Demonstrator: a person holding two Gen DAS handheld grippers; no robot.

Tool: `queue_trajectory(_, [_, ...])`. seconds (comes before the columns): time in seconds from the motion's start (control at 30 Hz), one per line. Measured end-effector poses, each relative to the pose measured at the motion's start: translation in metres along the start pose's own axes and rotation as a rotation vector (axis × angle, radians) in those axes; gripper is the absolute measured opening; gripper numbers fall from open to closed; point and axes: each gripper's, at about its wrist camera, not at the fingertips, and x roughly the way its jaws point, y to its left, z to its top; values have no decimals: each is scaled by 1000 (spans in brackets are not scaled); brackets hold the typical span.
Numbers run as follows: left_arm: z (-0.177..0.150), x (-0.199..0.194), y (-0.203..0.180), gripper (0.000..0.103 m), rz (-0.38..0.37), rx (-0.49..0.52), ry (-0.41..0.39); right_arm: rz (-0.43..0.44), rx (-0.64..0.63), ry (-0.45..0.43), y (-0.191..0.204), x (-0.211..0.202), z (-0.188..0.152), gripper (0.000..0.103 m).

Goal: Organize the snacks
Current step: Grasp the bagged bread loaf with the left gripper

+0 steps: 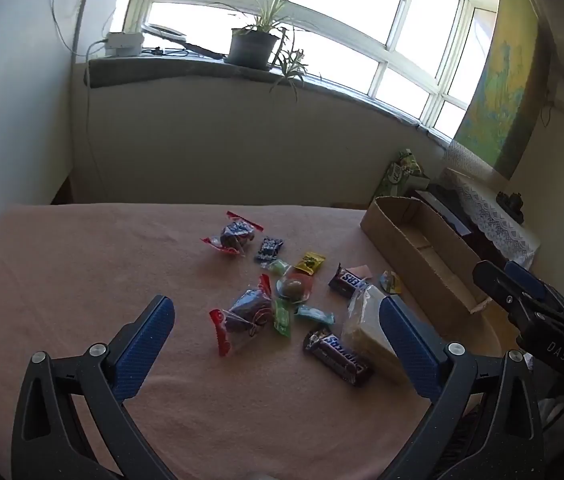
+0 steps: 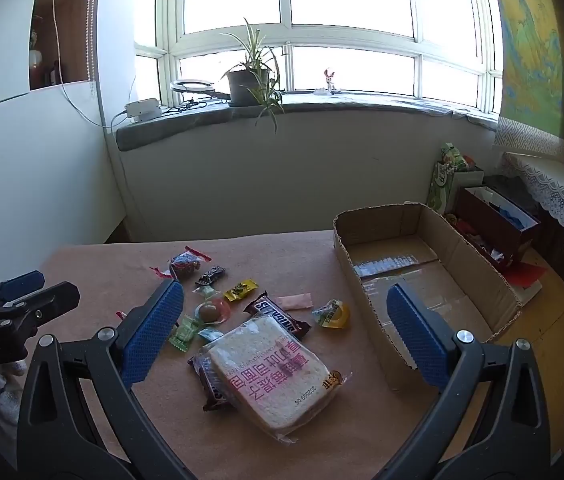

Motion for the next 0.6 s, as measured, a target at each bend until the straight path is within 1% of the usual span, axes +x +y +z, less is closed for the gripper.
queue_trajectory(0.03, [-2, 6, 0, 91, -14, -5, 22, 4, 11, 10, -5, 0, -2, 103])
queue_trajectory(0.1, [-6, 17, -1, 87, -54, -21, 65, 21, 42, 39, -15, 1, -7, 103])
queue_trajectory(0.13, [-8, 21, -3, 81, -83, -26, 85, 31, 61, 57, -20, 1, -9, 103])
queue_trajectory(0.2, [-11, 28, -9, 80, -124, -24, 125, 53, 101, 94, -29, 0, -11, 103])
queue_trajectory(0.23, [-11, 31, -13, 79, -142, -17, 139, 58, 130, 115, -33, 6, -19, 103])
queue_trajectory(0.27, [-11, 33, -17, 78, -156, -7, 150, 60, 135, 112, -40, 9, -26, 103])
queue_trajectory(0.3, [-10, 35, -21, 71, -172, 4, 164, 86, 176, 153, -46, 10, -30, 103])
queue_trajectory(0.33, [-8, 37, -25, 68, -186, 14, 181, 103, 199, 174, -52, 14, -36, 102])
queue_trajectory(0.37, [-7, 40, -28, 67, -198, 18, 195, 122, 222, 195, -57, 17, -42, 100])
queue_trajectory(0.43, [-4, 49, -32, 61, -221, 22, 229, 164, 270, 247, -65, 26, -54, 93])
queue_trajectory(0.5, [-1, 58, -36, 61, -241, 24, 261, 208, 319, 295, -71, 37, -66, 86])
queue_trajectory(0.53, [-1, 63, -38, 60, -248, 26, 277, 227, 341, 319, -66, 47, -68, 83])
queue_trajectory(0.6, [0, 72, -40, 58, -262, 20, 301, 277, 392, 358, -67, 54, -77, 79])
